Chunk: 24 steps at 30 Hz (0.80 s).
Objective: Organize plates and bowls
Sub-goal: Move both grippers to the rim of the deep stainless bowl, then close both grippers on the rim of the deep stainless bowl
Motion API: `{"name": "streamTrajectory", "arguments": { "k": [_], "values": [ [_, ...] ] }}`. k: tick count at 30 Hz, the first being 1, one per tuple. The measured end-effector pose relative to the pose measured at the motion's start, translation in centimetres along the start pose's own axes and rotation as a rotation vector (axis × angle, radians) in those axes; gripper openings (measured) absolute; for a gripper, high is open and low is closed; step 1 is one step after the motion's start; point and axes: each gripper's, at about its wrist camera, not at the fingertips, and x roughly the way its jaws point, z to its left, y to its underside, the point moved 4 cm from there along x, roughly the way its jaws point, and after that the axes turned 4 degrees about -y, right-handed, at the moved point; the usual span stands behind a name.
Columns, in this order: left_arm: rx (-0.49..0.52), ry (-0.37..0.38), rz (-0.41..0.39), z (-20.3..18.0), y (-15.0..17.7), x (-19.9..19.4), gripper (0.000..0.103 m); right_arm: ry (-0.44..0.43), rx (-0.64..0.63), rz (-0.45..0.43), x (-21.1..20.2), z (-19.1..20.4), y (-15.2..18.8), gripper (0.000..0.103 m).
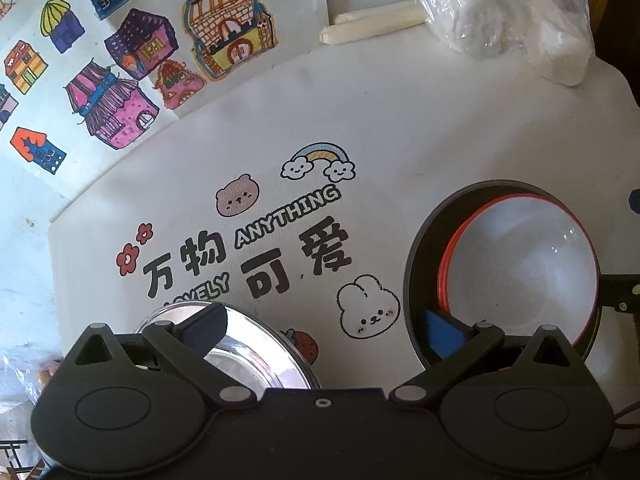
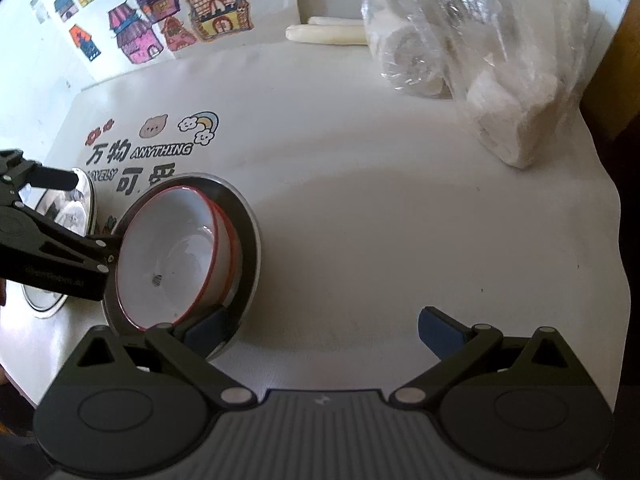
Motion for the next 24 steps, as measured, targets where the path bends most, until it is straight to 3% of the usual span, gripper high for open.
{"name": "streamTrajectory", "arguments": {
  "k": [5, 10, 16, 19, 24],
  "values": [
    [0.015, -0.016, -0.024, -0.48, 0.16, -0.52, 0.098, 0.008, -0.033, -0.009, 0.0, 0.31, -0.1, 0.102],
    [-0.02, 0.021, -0.019, -0.13, 0.24, -0.55, 0.091, -0.062, -0.03, -0.017, -0.34, 0.24, 0.02, 0.086],
    [-0.048, 0.089, -0.016, -0.14, 0.3, -0.61, 0.075, -0.116, -0.029, -0.018, -0.56, 0.34, -0.06, 0.074],
    [-0.064, 0.124, -0.018, -0.3, 0.4, -0.74, 0.062, -0.141, -0.032, -0.017, -0.59, 0.55, -0.04, 0.066],
    [-0.132, 0.241, 0.005, -0.61, 0.5, -0.6, 0.021, -0.192, -0.019, -0.005, -0.54, 0.83, 0.05, 0.052]
  ]
}}
